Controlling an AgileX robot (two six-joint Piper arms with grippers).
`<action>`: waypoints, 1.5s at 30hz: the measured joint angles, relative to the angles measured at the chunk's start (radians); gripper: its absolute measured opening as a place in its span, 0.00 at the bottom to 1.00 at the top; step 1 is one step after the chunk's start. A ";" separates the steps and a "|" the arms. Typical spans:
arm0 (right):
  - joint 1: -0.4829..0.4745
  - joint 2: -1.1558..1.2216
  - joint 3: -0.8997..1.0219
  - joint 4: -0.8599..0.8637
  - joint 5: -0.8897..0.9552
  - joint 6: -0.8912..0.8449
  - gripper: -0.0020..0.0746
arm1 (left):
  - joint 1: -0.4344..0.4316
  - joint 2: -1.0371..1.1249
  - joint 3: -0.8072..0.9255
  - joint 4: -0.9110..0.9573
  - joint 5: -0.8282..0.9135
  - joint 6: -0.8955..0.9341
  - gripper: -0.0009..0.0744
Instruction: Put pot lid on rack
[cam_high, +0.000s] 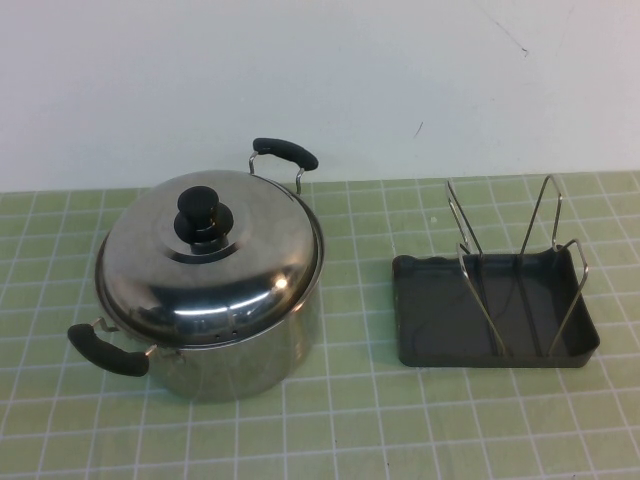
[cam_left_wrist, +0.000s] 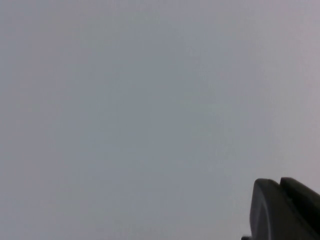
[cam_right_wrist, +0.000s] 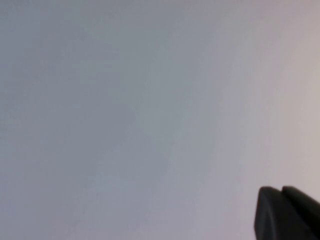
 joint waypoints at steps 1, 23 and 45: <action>0.000 0.000 -0.007 -0.009 0.034 -0.010 0.02 | 0.000 0.000 -0.019 0.000 0.082 -0.026 0.01; 0.000 0.190 -0.307 -0.030 0.709 -0.051 0.02 | 0.000 0.615 -0.453 0.075 0.177 -0.094 0.16; 0.000 0.199 -0.307 0.004 0.797 -0.051 0.02 | -0.147 1.440 -0.724 0.544 -0.095 -0.300 0.91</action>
